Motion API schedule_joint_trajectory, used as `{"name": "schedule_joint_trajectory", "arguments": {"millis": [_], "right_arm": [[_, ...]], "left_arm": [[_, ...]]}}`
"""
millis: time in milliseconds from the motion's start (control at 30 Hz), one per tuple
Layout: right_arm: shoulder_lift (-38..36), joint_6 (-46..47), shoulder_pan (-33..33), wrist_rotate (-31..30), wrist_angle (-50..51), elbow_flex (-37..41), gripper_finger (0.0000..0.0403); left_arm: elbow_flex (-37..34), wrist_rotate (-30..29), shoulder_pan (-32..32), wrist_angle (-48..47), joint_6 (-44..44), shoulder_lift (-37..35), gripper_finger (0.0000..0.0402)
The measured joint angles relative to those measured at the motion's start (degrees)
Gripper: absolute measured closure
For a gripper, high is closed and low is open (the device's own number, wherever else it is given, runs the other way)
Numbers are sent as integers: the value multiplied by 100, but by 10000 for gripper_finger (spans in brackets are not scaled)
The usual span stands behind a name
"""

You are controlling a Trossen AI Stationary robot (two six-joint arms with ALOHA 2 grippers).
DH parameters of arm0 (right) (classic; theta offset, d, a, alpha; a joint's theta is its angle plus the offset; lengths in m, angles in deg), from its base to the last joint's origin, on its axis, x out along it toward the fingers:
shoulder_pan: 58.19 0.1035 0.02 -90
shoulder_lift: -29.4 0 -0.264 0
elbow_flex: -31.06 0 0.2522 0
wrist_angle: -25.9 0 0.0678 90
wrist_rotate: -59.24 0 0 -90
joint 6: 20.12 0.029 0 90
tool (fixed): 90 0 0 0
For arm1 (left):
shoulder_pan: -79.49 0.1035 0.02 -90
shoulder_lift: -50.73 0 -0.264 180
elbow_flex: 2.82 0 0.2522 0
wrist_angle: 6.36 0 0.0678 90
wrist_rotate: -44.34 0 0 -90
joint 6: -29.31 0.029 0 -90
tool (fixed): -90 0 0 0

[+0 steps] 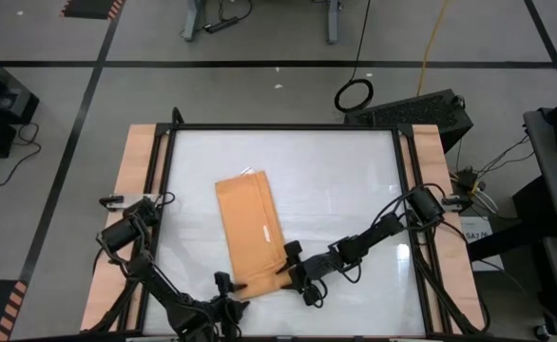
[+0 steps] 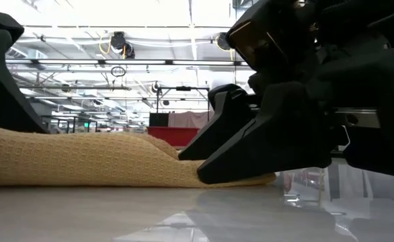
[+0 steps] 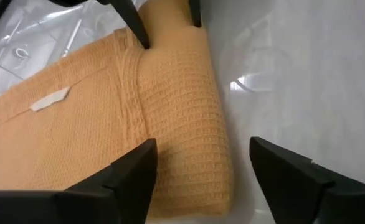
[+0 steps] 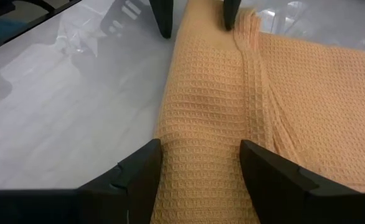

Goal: Roll towel
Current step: Roll the yellow towel

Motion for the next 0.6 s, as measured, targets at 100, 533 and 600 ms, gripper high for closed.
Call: {"name": "schedule_joint_trajectory", "arguments": {"millis": [100, 533, 600], "right_arm": [[0, -3, -12, 7, 2, 0, 192], [2, -20, -29, 133, 13, 0, 192], [2, -22, -29, 136, 13, 0, 192]], "left_arm": [[-17, 16, 2, -100, -37, 0, 166], [-12, 601, 264, -484, -654, -28, 183], [-12, 719, 310, -483, -686, -28, 183]]}}
